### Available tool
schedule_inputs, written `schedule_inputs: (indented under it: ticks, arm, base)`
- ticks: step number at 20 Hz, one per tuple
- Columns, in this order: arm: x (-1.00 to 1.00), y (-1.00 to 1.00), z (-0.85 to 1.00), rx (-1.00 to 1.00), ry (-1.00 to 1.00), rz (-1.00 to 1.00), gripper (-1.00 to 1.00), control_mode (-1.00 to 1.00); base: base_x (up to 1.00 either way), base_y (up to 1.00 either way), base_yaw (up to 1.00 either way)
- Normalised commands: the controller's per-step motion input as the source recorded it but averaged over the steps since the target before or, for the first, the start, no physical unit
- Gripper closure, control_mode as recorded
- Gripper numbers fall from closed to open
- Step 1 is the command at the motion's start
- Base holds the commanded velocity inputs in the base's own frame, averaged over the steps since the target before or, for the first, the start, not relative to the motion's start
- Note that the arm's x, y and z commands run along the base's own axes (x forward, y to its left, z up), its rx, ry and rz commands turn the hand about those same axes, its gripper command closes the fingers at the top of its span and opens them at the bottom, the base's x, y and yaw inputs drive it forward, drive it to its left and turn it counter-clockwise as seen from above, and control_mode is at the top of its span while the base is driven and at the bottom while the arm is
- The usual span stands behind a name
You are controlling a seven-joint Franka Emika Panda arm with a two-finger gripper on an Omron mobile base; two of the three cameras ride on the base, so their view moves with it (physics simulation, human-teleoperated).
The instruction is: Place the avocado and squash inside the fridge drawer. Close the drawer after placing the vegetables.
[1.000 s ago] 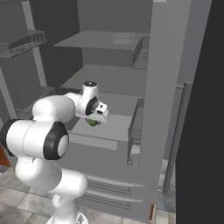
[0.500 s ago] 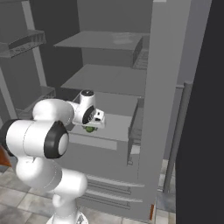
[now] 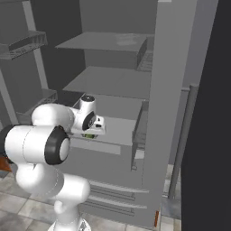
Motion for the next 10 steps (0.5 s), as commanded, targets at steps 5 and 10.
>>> schedule_inputs:
  ticks: [5,10]
  arm:
    - [-0.79,0.00,0.00,0.00,0.00,0.01,1.00,-1.00]
    - [-0.59,0.00,0.04,0.00,0.04,0.00,1.00,-1.00]
  base:
    - [0.00,0.00,0.00]
    - [0.00,0.00,0.00]
